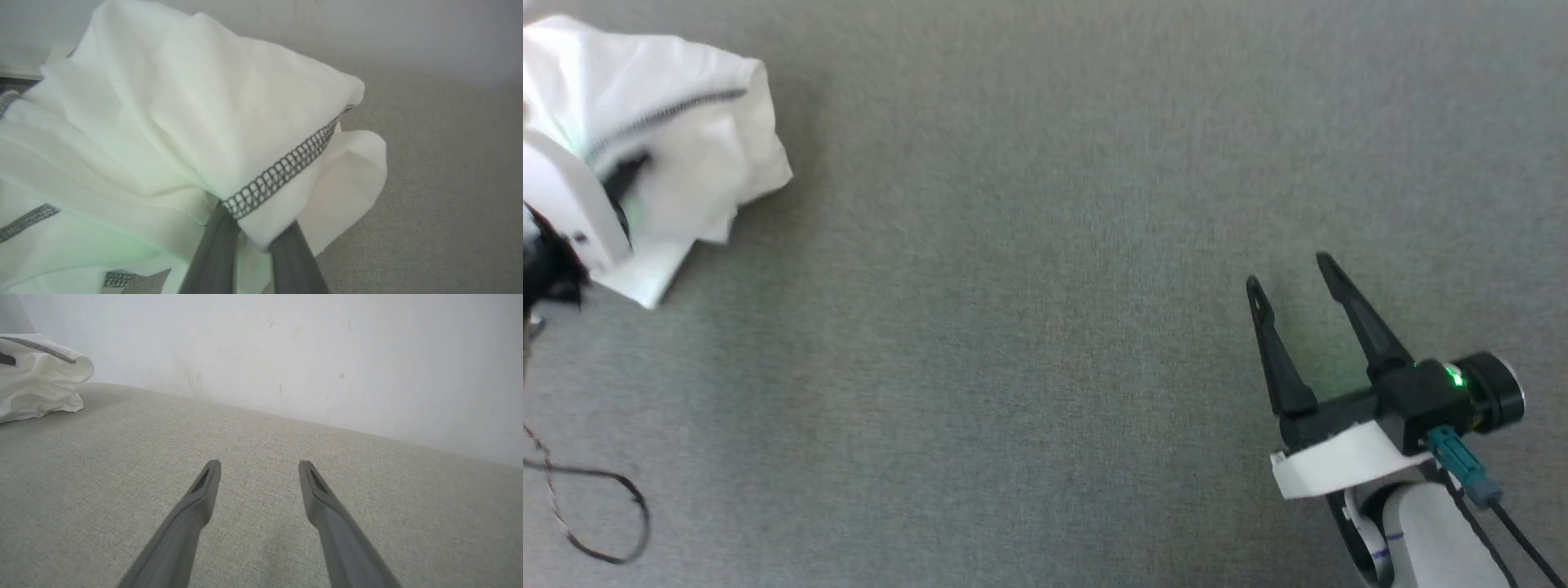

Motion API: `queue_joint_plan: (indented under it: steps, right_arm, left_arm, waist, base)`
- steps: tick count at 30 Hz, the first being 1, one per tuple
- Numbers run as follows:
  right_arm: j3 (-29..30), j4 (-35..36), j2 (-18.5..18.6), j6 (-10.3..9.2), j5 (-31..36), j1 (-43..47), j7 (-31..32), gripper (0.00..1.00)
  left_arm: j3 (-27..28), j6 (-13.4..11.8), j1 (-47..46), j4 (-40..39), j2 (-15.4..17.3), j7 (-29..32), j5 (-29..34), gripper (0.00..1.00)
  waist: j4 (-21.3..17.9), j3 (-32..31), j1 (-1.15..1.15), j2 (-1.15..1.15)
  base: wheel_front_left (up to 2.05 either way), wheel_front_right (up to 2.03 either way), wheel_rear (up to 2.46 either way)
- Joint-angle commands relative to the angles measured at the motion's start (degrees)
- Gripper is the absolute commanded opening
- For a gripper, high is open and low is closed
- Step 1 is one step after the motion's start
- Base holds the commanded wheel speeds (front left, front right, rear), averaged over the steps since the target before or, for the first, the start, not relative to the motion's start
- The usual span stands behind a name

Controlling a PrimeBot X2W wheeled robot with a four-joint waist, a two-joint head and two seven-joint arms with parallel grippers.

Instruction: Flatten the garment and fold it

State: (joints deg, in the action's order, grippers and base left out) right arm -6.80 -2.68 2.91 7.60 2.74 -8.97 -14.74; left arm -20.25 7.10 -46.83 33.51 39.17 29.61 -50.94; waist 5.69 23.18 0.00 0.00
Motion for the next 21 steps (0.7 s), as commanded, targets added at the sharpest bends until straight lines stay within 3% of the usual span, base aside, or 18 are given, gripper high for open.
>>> queue_joint_plan:
  steps: [1, 8, 11, 19, 21]
  right_arm:
    - [0.4, -0.5, 0.0, -0.11, -0.9, 1.2, -0.3, 1.0]
    - [2.0, -1.3, 0.0, -0.11, -2.2, 4.5, -0.3, 1.0]
    - [3.1, -1.0, 0.0, -0.11, -2.5, 5.3, -0.3, 1.0]
    - [5.4, -0.2, 0.0, -0.11, -2.5, 6.0, -0.3, 1.0]
    - [5.6, -0.1, 0.0, -0.11, -2.4, 6.0, -0.3, 1.0]
  left_arm:
    - [1.6, 0.4, -1.3, -0.9, -0.3, -4.9, -0.9, 0.0]
    - [0.8, 0.4, -4.2, -7.3, -2.3, -16.3, 1.3, 0.0]
    - [0.7, -0.4, -4.5, -11.0, -5.5, -18.8, 1.0, 0.0]
    - [-2.1, -5.9, -1.1, -22.2, -16.4, -27.4, 3.2, 0.0]
    - [-2.7, -6.6, -0.6, -23.1, -17.8, -28.7, 3.9, 0.0]
  waist:
    - [1.0, -7.6, 0.0, 0.0]
    - [-0.7, -15.1, 0.0, 0.0]
    - [-1.9, -17.2, 0.0, 0.0]
    - [-7.0, -19.6, 0.0, 0.0]
    - [-7.7, -19.6, 0.0, 0.0]
  base:
    - [0.0, 0.0, 0.0]
    - [0.0, 0.0, 0.0]
    - [0.0, 0.0, 0.0]
    - [0.0, 0.0, 0.0]
    - [0.0, 0.0, 0.0]
